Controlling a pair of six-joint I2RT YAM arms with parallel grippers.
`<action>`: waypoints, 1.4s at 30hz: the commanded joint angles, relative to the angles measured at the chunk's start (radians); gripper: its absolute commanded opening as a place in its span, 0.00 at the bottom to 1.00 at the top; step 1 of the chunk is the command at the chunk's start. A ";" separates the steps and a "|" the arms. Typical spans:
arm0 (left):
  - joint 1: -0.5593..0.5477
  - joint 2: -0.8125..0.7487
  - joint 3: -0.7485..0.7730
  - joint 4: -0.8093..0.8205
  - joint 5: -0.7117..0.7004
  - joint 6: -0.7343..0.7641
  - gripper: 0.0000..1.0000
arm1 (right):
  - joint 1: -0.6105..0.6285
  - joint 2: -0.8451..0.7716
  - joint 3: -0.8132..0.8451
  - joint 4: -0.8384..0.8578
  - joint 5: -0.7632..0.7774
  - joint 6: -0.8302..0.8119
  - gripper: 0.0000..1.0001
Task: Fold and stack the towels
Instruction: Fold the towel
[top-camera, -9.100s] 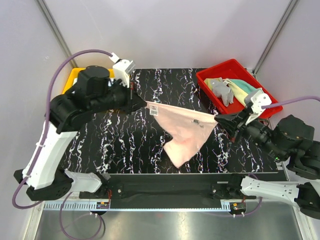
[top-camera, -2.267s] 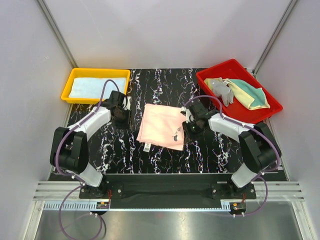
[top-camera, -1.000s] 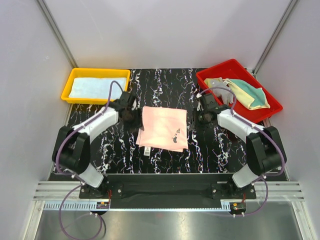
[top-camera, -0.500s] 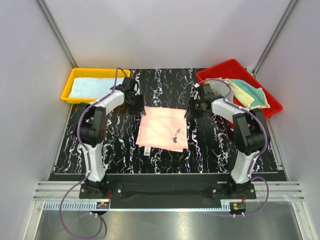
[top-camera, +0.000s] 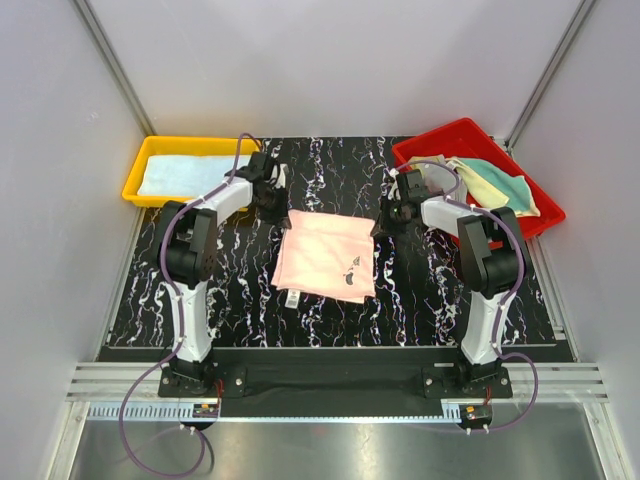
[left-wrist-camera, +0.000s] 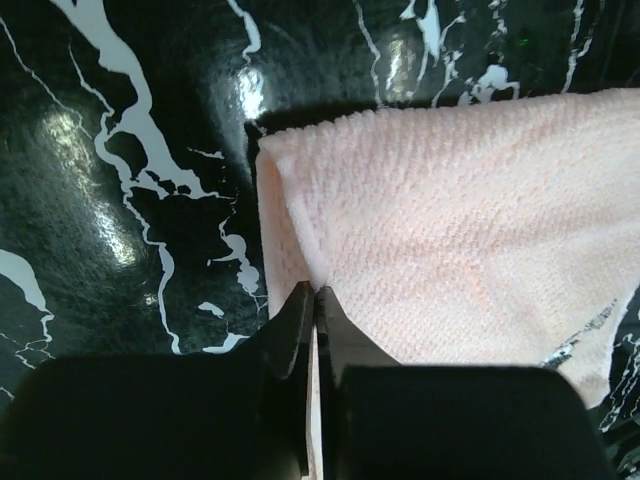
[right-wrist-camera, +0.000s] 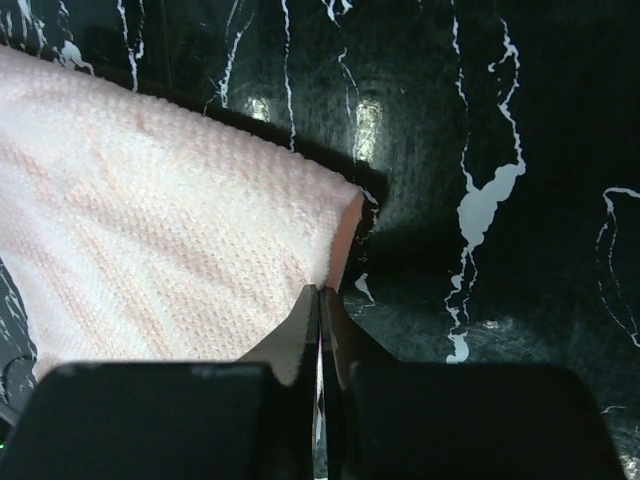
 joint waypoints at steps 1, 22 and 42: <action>0.003 -0.007 0.080 0.008 0.041 0.023 0.00 | -0.013 -0.008 0.040 0.052 -0.047 -0.020 0.00; 0.034 -0.074 0.117 -0.113 -0.186 -0.077 0.41 | -0.030 -0.117 0.043 -0.071 -0.026 0.078 0.47; -0.141 -0.364 -0.486 0.007 -0.238 -0.157 0.31 | -0.030 -0.435 -0.272 -0.112 -0.041 0.072 0.43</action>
